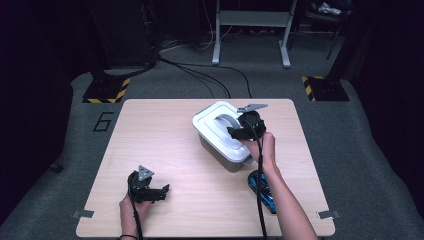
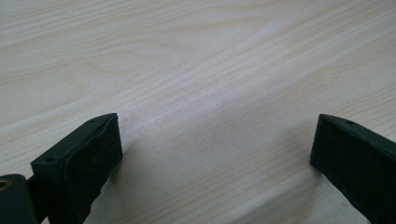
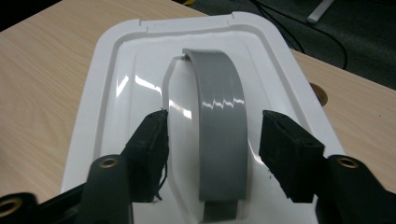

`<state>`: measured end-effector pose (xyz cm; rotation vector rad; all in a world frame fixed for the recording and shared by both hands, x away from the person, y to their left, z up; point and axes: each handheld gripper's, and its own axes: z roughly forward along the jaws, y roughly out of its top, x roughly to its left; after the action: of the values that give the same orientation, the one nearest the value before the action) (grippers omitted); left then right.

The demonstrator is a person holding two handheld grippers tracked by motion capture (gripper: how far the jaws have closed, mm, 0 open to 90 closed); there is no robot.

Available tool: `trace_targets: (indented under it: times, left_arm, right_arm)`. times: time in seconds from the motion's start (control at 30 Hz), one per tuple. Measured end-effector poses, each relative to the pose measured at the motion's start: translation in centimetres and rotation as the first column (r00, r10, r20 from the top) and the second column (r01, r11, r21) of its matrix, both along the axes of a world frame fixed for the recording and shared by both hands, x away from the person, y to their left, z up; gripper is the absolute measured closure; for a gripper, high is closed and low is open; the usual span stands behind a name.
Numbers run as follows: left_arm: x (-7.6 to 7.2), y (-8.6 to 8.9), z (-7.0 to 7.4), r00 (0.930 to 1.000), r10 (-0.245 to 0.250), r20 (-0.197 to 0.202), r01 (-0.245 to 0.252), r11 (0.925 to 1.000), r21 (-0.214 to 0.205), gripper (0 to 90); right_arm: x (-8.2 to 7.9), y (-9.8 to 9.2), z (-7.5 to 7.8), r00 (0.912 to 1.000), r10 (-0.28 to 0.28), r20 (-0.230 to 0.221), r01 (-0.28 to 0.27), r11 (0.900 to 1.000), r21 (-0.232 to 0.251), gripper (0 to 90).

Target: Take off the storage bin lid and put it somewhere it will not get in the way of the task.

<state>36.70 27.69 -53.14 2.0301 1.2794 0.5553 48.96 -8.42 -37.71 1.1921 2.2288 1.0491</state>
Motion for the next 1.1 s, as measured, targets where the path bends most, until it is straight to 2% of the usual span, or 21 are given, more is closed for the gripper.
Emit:
trace_targets:
  times: [0.03,0.07,0.2,0.27,0.33,0.37,0.43,0.53,0.73,0.9,1.1]
  left_arm:
    - [0.0,0.0,0.0,1.0000,0.000,0.000,0.000,1.0000,0.000,2.0]
    - [0.0,0.0,0.0,1.0000,0.000,0.000,0.000,1.0000,0.001,2.1]
    - [0.0,0.0,0.0,1.0000,0.000,0.000,0.000,1.0000,0.000,2.0]
    - [0.0,0.0,0.0,1.0000,0.000,0.000,0.000,1.0000,0.000,2.1]
    - [0.0,0.0,0.0,1.0000,-0.001,-0.001,0.001,1.0000,0.000,2.0]
    - [0.0,0.0,0.0,1.0000,-0.002,0.000,0.002,1.0000,-0.001,2.1]
    - [0.0,0.0,0.0,1.0000,0.002,-0.001,-0.002,1.0000,-0.004,2.2]
    - [0.0,0.0,0.0,1.0000,0.001,0.000,-0.001,1.0000,-0.003,2.1]
    - [0.0,0.0,0.0,1.0000,0.001,0.000,-0.001,1.0000,-0.003,2.2]
    - [0.0,0.0,0.0,1.0000,0.001,-0.001,-0.001,1.0000,-0.003,2.2]
    - [0.0,0.0,0.0,1.0000,0.001,0.000,-0.001,1.0000,-0.003,2.2]
  right_arm:
    - [0.4,0.2,0.1,1.0000,0.001,-0.005,-0.001,1.0000,-0.007,36.4]
    - [0.9,0.4,0.3,0.9998,0.013,-0.012,-0.013,0.9999,-0.011,36.9]
    - [1.7,0.9,0.6,0.9997,0.021,-0.009,-0.021,0.9998,-0.004,51.5]
    - [2.1,1.0,0.5,0.9988,0.044,-0.024,-0.044,0.9990,-0.003,55.2]
    - [2.2,1.0,0.4,0.9986,0.040,-0.034,-0.041,0.9991,-0.015,58.2]
    - [2.3,1.0,0.3,0.9989,0.035,-0.031,-0.036,0.9992,-0.017,62.5]
    - [2.4,0.9,0.2,0.9994,0.026,-0.023,-0.027,0.9995,-0.016,65.1]
    - [2.4,0.8,0.2,0.9993,0.030,-0.023,-0.030,0.9994,-0.015,65.7]
    - [2.3,1.2,0.3,0.9991,0.043,0.003,-0.043,0.9965,-0.072,66.6]
    - [2.2,1.1,0.3,0.9996,0.023,-0.018,-0.024,0.9989,-0.041,66.6]
    - [2.2,1.1,0.6,0.9998,0.016,-0.013,-0.016,0.9994,-0.031,66.6]
